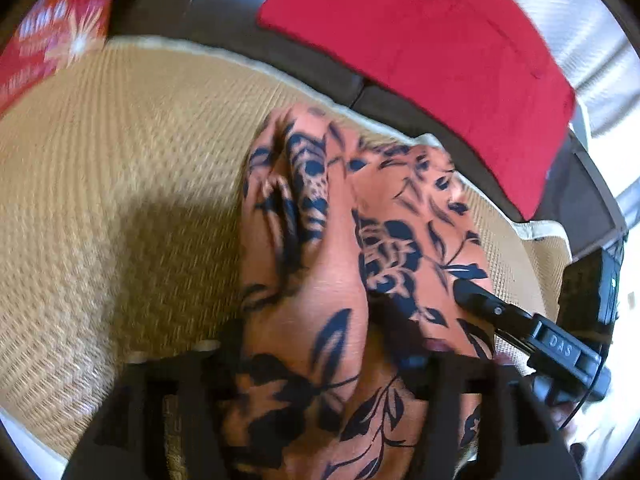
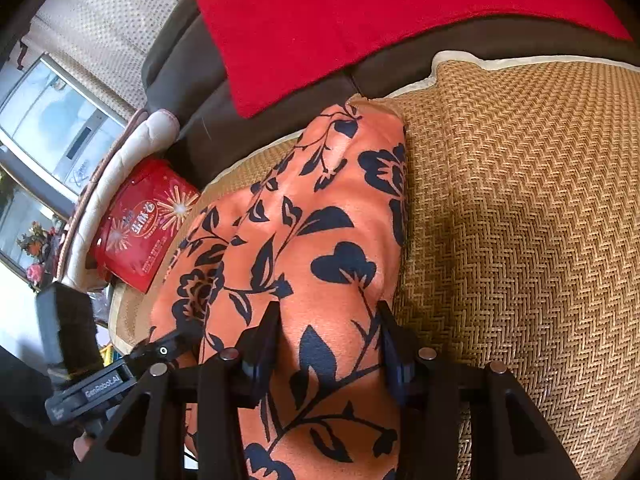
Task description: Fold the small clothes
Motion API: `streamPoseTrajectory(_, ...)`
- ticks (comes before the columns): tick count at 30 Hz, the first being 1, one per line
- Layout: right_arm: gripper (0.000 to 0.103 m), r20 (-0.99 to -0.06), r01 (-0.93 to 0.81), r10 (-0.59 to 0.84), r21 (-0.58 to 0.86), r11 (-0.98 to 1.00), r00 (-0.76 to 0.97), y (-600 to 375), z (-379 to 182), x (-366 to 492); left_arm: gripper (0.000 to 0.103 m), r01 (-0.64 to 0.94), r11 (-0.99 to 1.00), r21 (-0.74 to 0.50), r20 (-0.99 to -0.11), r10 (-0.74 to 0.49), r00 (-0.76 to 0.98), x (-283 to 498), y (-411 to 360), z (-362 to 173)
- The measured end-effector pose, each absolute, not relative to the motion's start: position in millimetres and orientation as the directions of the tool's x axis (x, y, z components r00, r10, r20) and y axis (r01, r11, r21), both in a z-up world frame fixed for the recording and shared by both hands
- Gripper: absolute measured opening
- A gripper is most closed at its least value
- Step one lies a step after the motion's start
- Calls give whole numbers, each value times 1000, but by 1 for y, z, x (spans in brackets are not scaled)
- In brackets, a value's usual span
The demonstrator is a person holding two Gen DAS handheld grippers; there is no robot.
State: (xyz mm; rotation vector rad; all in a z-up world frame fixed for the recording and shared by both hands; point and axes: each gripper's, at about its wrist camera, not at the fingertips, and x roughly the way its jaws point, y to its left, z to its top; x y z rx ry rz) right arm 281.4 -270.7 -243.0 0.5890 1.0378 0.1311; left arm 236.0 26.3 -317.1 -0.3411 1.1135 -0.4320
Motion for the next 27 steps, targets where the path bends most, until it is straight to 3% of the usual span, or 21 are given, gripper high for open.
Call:
streamPoseTrajectory(5,49,-763,164,387,532,831,518,-272,-245,281,67,191,830,-525,-742,-556,375,232,29,-315)
streamPoseTrajectory(9,49,-753,153,392,538,829,528,-281,-244,273,33,210,822,-529,-729,-567,383,234,24,-316)
streamPoseTrajectory(10,49,-751,151,386,535,831,536,-281,-242,271,31,208,818,-536,-724,-572,385,234,25,-316)
streamPoseTrajectory(17,46,-722,117,346,506,855,599,-274,-219,261,28,279,813,-511,-686,-581,439,219,24,-293)
streamPoseTrajectory(27,46,-648,103,310,517,849,696,-313,-175,213,27,379,814,-441,-641,-581,502,189,-36,-250)
